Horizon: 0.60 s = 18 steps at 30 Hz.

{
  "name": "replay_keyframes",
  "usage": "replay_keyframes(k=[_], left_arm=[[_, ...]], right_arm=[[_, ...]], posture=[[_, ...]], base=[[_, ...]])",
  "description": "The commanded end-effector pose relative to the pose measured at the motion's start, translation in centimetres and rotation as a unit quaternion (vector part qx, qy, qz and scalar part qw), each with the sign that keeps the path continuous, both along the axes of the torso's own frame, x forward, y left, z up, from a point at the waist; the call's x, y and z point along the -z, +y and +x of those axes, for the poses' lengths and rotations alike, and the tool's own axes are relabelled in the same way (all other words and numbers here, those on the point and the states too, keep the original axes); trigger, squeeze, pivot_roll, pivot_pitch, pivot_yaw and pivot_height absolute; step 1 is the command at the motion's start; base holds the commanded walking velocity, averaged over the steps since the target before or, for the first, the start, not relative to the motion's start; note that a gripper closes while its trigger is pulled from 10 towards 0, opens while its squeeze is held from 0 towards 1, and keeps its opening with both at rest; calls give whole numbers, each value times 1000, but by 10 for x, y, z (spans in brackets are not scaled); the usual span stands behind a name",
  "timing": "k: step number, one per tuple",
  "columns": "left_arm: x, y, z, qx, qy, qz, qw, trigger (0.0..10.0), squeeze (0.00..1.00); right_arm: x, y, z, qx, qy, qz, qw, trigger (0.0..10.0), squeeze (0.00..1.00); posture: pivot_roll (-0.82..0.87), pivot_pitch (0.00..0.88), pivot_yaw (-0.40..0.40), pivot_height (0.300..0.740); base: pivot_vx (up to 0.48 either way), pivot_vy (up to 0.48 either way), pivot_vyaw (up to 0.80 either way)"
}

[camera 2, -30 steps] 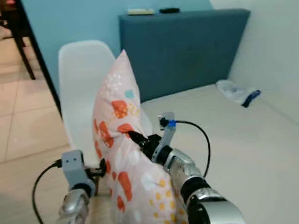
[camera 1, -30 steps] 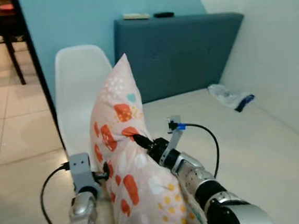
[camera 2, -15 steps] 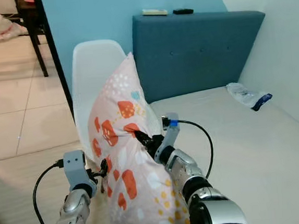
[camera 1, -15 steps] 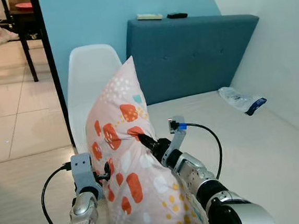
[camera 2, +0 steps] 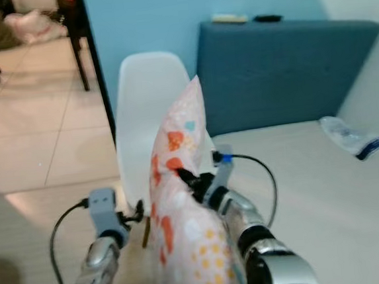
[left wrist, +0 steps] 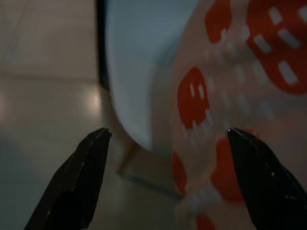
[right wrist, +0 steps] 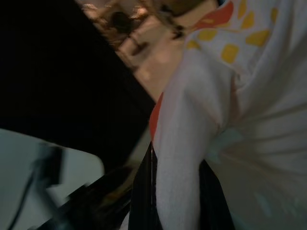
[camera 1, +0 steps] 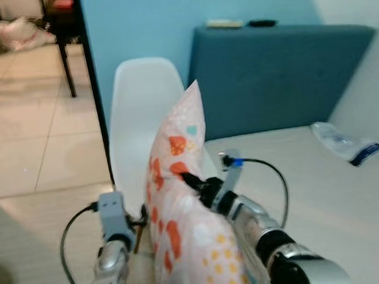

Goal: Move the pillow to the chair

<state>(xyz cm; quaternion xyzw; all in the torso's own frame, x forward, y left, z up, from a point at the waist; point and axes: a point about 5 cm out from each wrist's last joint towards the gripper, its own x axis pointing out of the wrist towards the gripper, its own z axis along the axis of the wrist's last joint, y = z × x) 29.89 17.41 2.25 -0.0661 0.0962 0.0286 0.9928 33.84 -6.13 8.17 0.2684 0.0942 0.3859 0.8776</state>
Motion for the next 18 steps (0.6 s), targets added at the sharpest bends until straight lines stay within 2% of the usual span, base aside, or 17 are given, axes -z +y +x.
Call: replay_keyframes(k=[1, 10, 18], left_arm=[[4, -14, -2, 17, 7, -11, 1000, 10000, 0], [4, -15, -2, 21, 8, -11, 1000, 10000, 0], [5, -19, -3, 28, 10, -12, 999, 10000, 0]], right_arm=[[-15, -11, 9, 13, -35, 15, 999, 10000, 0], [-18, -10, 9, 0, -47, 13, 999, 10000, 0], [-18, -9, 7, -11, -54, 8, 998, 10000, 0]], posture=[[173, 0, -124, 740], [170, 0, -123, 740], [167, 0, -124, 740]], base=[[319, 0, 0], [319, 0, 0], [318, 0, 789]])
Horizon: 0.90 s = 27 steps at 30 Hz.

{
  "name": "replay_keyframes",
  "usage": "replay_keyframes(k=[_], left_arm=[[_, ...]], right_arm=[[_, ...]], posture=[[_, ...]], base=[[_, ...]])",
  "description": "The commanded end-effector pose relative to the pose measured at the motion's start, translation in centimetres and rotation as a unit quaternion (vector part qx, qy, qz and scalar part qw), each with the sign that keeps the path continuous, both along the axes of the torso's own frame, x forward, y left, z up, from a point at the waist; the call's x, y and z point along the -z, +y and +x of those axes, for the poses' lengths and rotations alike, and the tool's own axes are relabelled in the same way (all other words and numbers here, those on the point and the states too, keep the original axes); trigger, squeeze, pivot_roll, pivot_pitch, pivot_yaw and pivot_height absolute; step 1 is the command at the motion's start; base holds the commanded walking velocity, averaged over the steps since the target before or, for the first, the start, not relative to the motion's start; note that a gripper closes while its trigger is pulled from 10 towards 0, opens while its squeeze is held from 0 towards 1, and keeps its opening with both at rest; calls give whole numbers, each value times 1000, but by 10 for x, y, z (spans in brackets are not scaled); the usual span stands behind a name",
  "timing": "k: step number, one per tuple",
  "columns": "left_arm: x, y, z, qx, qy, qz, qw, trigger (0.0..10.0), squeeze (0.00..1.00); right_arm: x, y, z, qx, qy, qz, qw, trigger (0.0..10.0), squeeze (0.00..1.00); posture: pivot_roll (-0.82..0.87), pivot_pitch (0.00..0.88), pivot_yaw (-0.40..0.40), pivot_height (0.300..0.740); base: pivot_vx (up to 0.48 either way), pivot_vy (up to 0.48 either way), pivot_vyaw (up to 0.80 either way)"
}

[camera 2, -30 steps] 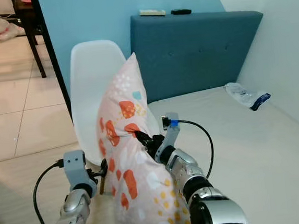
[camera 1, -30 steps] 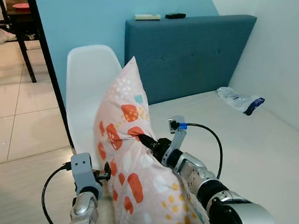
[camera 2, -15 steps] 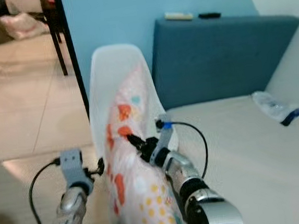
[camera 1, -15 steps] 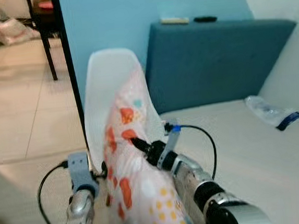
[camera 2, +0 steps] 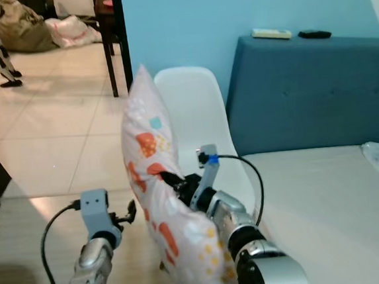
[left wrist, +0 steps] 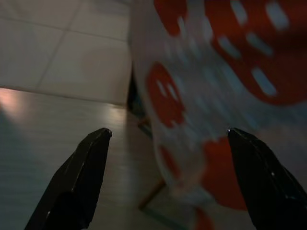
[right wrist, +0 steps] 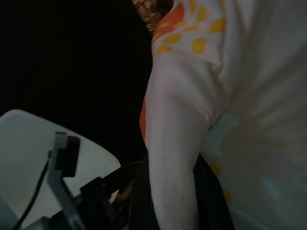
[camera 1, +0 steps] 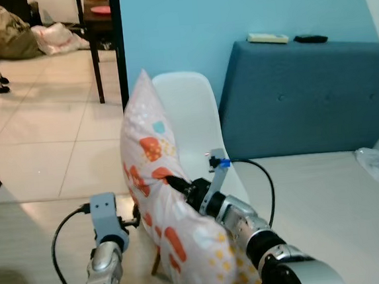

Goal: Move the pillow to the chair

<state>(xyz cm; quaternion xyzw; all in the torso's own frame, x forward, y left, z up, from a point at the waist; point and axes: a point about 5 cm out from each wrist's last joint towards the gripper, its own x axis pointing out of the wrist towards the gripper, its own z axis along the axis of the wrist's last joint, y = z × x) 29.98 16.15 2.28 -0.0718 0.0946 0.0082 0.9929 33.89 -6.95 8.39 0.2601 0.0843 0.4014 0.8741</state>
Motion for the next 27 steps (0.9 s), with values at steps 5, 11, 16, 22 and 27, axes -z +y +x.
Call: replay_keyframes(k=[5, 11, 16, 22, 27], left_arm=[[6, -8, -3, 14, 14, -4, 1000, 10000, 0], [6, -7, -3, 17, 14, -2, 1000, 10000, 0], [6, -7, -3, 20, 14, -1, 1000, 10000, 0], [6, -9, -4, 25, 14, 0, 1000, 10000, 0], [6, -10, -3, 25, 15, -4, 1000, 10000, 0]], right_arm=[[-13, -5, 11, 35, -16, -6, 999, 10000, 0], [-15, -7, 13, 46, -11, -3, 999, 10000, 0], [-16, -8, 15, 58, -7, -1, 998, 10000, 0], [-16, -7, 15, 62, -6, 0, 998, 10000, 0], [-16, -8, 15, 65, -5, 2, 998, 10000, 0]], posture=[[167, 0, -121, 740], [168, 0, -118, 740], [170, 0, -116, 740], [168, 0, -112, 740], [166, 0, -111, 740]], base=[[319, 0, 155], [319, 0, 0], [319, 0, 0], [321, 0, 0], [320, 0, 0]])
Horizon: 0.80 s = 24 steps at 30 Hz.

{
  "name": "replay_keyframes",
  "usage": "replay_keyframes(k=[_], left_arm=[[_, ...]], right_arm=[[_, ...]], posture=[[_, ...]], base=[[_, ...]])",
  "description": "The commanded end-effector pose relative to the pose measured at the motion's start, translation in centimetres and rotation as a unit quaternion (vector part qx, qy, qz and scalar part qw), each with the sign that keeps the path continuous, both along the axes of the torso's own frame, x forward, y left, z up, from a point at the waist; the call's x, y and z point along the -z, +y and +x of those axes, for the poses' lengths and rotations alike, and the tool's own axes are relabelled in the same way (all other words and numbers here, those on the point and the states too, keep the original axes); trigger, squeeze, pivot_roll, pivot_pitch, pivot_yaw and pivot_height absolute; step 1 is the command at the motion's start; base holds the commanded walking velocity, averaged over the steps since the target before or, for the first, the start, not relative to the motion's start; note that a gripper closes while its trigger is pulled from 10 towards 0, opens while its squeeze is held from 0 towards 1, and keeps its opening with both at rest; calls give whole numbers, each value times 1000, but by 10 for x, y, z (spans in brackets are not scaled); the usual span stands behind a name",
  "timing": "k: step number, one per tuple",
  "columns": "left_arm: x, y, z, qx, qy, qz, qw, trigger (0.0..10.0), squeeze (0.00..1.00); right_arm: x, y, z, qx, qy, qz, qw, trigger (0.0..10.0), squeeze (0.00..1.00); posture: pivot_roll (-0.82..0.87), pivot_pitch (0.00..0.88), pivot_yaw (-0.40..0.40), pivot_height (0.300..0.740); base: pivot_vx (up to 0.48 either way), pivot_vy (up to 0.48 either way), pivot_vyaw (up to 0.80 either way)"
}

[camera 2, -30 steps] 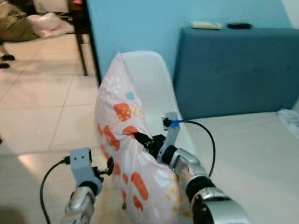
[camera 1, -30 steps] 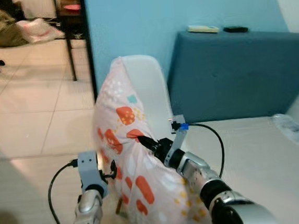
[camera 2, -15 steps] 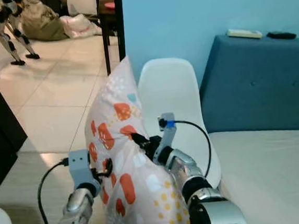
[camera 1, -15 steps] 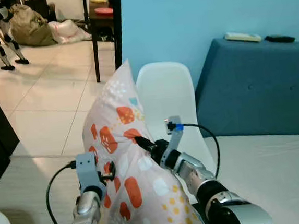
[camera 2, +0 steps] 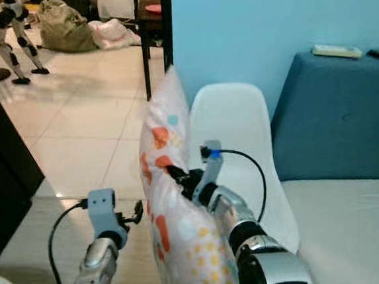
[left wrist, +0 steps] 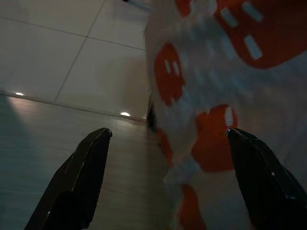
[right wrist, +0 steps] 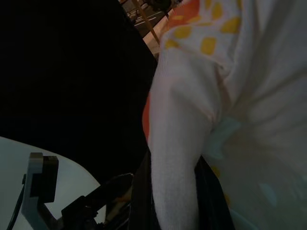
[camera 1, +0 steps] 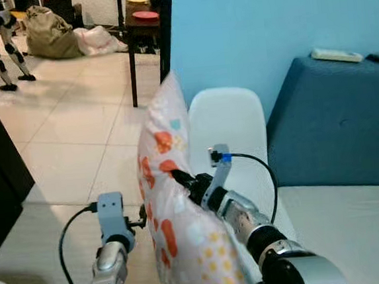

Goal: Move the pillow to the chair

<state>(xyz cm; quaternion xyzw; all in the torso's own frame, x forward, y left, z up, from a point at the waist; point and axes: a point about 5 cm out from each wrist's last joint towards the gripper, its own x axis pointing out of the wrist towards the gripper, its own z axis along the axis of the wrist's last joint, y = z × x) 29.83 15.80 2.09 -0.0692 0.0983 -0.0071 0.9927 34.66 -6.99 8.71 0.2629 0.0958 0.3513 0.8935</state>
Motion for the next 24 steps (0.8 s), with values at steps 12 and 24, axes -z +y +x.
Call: replay_keyframes(k=[12, 24], left_arm=[[5, -13, -3, 30, 15, 14, 999, 10000, 0], [6, -10, -6, 24, 10, 5, 1000, 10000, 0]], right_arm=[[-19, -15, 13, 54, -34, 30, 998, 10000, 0], [-21, -59, 25, 220, -6, -7, 975, 10000, 0]], posture=[[167, 0, -108, 740], [174, 0, -100, 740]], base=[[26, -291, 0], [0, 0, 0]])
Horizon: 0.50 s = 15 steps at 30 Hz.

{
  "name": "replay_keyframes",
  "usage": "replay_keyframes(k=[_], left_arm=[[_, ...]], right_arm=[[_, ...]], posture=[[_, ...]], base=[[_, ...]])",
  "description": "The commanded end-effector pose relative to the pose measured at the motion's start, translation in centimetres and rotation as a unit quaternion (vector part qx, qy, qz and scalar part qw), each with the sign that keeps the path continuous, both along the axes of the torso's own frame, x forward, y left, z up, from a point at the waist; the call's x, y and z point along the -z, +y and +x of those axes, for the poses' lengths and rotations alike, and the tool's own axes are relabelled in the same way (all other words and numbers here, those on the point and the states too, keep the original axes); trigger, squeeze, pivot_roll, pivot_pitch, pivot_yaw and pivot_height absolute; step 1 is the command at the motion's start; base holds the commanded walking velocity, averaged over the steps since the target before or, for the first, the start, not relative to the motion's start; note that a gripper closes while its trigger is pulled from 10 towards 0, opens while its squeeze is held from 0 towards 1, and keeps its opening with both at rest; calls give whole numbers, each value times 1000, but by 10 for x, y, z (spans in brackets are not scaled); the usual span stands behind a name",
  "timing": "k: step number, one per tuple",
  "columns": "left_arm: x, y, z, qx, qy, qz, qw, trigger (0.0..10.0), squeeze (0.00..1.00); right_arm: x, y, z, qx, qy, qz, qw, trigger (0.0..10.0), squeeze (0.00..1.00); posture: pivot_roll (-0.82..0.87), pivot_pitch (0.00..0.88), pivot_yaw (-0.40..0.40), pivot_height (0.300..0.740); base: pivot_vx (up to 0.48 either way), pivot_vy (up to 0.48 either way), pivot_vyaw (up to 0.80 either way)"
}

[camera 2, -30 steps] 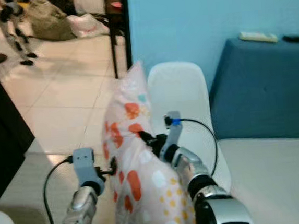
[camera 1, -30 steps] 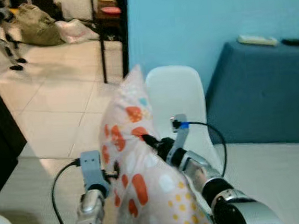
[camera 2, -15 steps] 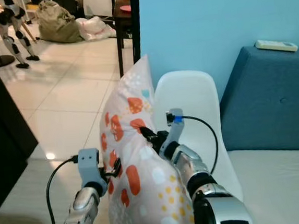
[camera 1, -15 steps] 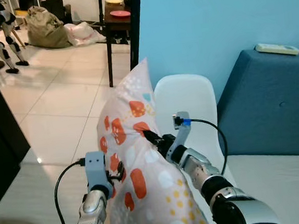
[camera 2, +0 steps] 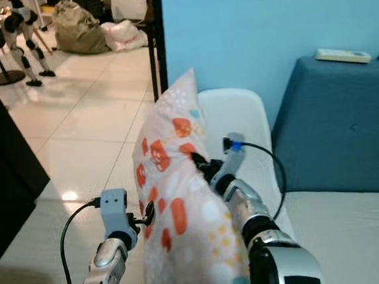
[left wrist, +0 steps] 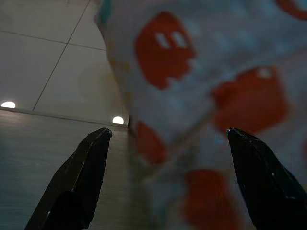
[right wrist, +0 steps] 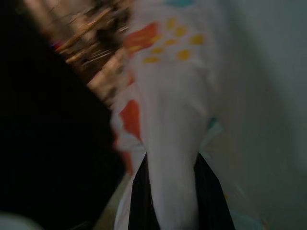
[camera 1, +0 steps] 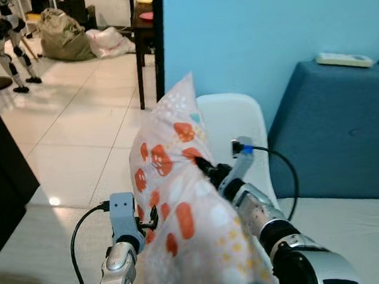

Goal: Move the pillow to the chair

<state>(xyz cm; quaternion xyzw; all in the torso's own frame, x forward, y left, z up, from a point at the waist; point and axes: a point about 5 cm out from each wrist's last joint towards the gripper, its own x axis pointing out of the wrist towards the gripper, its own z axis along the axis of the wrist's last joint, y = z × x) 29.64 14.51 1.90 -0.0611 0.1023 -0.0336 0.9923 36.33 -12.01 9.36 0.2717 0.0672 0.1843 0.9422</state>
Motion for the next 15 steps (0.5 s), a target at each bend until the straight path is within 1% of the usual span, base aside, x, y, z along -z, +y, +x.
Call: replay_keyframes(k=[1, 2, 3, 4, 5, 6, 7, 9, 10, 11, 13, 14, 15], left_arm=[[4, 3, -4, -3, 8, -1, 1000, 10000, 0], [5, 3, -5, -3, 9, 0, 1000, 10000, 0], [5, 3, -5, -2, 9, 0, 1000, 10000, 0], [6, 2, -6, -1, 9, 1, 1000, 10000, 0], [6, 2, -7, 0, 10, 1, 1000, 10000, 0], [7, 2, -8, 1, 10, 2, 1000, 10000, 0], [7, 2, -8, 1, 10, 2, 1000, 10000, 0], [7, 2, -9, 2, 11, 3, 1000, 10000, 0], [8, 2, -9, 4, 12, 4, 1000, 10000, 0], [8, 2, -9, 4, 12, 4, 1000, 10000, 0], [8, 1, -10, 7, 12, 6, 1000, 10000, 0], [9, 1, -11, 7, 13, 6, 1000, 10000, 0], [9, 1, -11, 7, 13, 6, 1000, 10000, 0]], right_arm=[[-14, -9, 9, 46, -23, -1, 999, 10000, 0], [-8, -19, 8, 80, 4, -25, 996, 10000, 0], [0, -29, 6, 114, 35, -61, 991, 10000, 0], [5, -36, 4, 135, 53, -85, 986, 10000, 0], [11, -43, 1, 157, 74, -99, 980, 10000, 0], [18, -51, -3, 187, 103, -111, 971, 10000, 0], [18, -51, -3, 187, 103, -111, 971, 10000, 0], [24, -54, -5, 194, 120, -110, 967, 10000, 0], [26, -54, -7, 193, 127, -122, 965, 10000, 0], [26, -54, -7, 193, 127, -122, 965, 10000, 0], [29, -51, -7, 185, 133, -152, 962, 10000, 0], [28, -50, -7, 177, 128, -182, 959, 10000, 0], [27, -49, -6, 171, 124, -200, 957, 10000, 0]], posture=[[174, 0, -100, 740], [175, 0, -97, 740], [176, 0, -95, 740], [176, 0, -95, 740], [178, 0, -91, 740], [179, 0, -88, 740], [179, 0, -88, 740], [180, 0, -84, 740], [180, 0, -83, 740], [180, 0, -83, 740], [180, 0, -80, 740], [180, 0, -80, 740], [180, 0, -80, 740]], base=[[0, 0, 0], [0, 0, 0], [0, 0, 0], [0, 0, 0], [0, 0, 0], [0, 0, 0], [0, 0, 0], [0, 0, 0], [0, 0, 0], [0, 0, 0], [0, 0, 0], [0, 0, 0], [0, 0, 0]])
